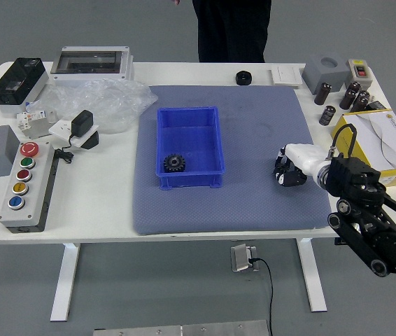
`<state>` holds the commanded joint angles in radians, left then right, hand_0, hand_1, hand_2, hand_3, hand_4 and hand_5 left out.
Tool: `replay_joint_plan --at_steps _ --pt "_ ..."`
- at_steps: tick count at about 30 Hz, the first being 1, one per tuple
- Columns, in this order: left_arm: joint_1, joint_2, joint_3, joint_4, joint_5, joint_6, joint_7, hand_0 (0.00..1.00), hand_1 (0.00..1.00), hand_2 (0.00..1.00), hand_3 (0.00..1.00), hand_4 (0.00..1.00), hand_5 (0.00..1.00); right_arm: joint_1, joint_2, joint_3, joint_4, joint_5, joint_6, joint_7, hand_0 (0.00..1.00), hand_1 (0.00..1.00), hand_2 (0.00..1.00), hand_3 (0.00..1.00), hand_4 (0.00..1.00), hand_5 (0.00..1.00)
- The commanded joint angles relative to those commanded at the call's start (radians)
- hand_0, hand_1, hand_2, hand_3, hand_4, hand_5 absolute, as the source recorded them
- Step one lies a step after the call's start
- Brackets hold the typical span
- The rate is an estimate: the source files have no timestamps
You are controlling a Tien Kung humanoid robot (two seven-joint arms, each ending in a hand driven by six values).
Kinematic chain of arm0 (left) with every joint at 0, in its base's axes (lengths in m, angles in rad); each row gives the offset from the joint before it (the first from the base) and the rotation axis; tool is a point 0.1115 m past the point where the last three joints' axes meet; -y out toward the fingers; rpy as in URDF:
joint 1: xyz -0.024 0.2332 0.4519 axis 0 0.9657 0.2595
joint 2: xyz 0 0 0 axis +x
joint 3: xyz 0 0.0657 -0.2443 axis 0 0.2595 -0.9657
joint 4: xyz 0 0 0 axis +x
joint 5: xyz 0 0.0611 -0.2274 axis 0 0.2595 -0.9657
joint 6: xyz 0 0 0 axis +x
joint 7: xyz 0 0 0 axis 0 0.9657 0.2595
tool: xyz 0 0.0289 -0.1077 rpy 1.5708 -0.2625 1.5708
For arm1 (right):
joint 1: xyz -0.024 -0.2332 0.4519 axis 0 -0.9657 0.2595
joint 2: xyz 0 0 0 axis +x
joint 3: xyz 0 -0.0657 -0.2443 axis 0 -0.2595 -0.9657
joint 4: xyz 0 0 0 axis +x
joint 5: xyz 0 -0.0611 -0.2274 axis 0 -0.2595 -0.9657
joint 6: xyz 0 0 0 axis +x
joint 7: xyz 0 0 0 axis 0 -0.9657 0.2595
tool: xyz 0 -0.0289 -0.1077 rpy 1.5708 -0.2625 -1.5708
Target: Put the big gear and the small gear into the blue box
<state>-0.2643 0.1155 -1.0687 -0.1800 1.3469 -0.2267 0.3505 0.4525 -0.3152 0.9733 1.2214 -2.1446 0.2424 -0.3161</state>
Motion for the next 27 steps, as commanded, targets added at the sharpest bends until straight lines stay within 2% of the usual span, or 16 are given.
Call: replay_joint_plan --at_steps 8,14,20,27 --pt "-0.001 0.001 0.0 0.0 -0.002 0.0 0.0 0.886 0.88 0.871 0.87 0.837 0.678 0.034 -0.006 0.022 0.033 -0.005 -0.002 -0.003 0.558 0.437 0.469 0.572 0.384 0.122" --pt "-0.001 0.004 -0.001 0.0 0.0 0.0 0.001 0.886 0.879 0.871 0.868 0.839 0.678 0.114 -0.001 0.026 0.078 -0.013 0.012 -0.013 0.559 0.437 0.467 0.571 0.387 0.12" --pt "-0.001 0.005 -0.001 0.0 0.004 -0.001 0.002 0.886 0.879 0.872 0.869 0.84 0.679 0.207 0.058 0.003 0.097 -0.016 0.023 -0.017 0.563 0.437 0.465 0.564 0.4 0.125" --pt "0.0 0.004 0.0 0.0 0.012 -0.004 0.003 0.886 0.879 0.871 0.869 0.84 0.679 0.264 0.16 -0.047 0.044 -0.007 0.013 -0.01 0.562 0.438 0.467 0.567 0.403 0.126"
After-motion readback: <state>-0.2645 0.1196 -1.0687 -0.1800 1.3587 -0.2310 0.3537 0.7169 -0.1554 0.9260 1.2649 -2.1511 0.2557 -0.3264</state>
